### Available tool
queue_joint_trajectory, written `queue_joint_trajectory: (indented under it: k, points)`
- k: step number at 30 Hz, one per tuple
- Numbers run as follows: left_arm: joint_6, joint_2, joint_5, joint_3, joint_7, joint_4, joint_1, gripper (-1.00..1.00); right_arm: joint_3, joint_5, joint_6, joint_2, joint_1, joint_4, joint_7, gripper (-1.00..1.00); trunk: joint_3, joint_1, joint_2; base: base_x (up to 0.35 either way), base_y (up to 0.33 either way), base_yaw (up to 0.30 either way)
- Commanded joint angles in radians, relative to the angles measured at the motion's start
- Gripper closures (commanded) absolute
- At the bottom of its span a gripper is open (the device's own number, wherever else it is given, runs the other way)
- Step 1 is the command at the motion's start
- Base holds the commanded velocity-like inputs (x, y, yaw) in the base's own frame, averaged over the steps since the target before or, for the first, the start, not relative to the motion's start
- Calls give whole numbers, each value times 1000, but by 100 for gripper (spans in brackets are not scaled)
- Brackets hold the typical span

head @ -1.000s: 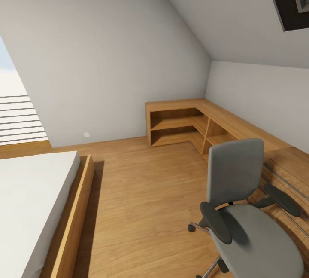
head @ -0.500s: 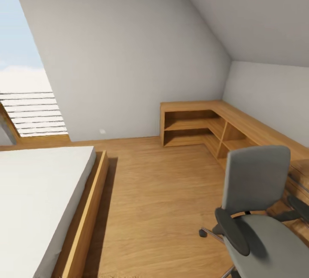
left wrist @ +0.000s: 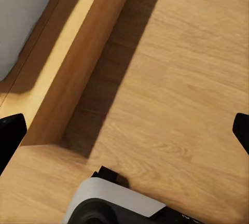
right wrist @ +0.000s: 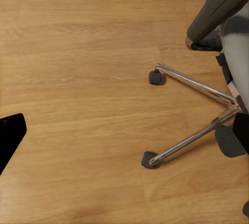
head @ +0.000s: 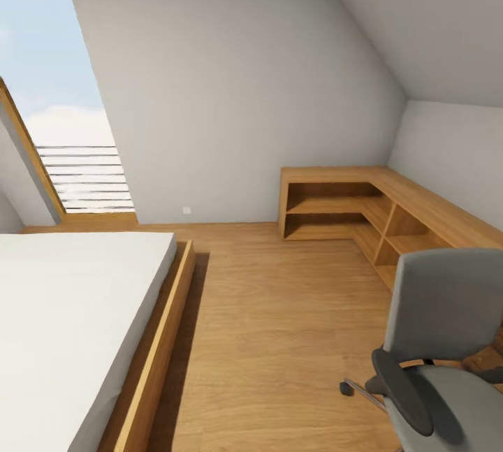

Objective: In the bedroom, organize the workspace by keeping the computer under the desk, ensuring the monitor is on the desk, placing the keyboard on the desk next to the monitor, placing the mouse on the desk next to the keyboard, moving the folder from the swivel chair onto the desk next to the mouse, stacking the notebook on top of the folder with the pen on top of the notebook, and positioning the swivel chair next to the desk.

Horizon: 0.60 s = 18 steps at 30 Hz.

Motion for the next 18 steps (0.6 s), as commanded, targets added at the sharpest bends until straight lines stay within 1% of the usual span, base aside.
queue_joint_trajectory:
  k: [1,7,18]
  points:
    - [-3,0,8,-3,4,-1,0,-100,9,-6,-2,0,0,0,-4,-100,-1,0,-1,0,0,11]
    - [-3,0,8,-3,4,-1,0,-100,9,-6,-2,0,0,0,-4,-100,-1,0,-1,0,0,5]
    - [-2,0,8,-5,4,-1,0,-100,9,-6,-6,0,0,0,-3,-100,14,0,-1,0,0,0]
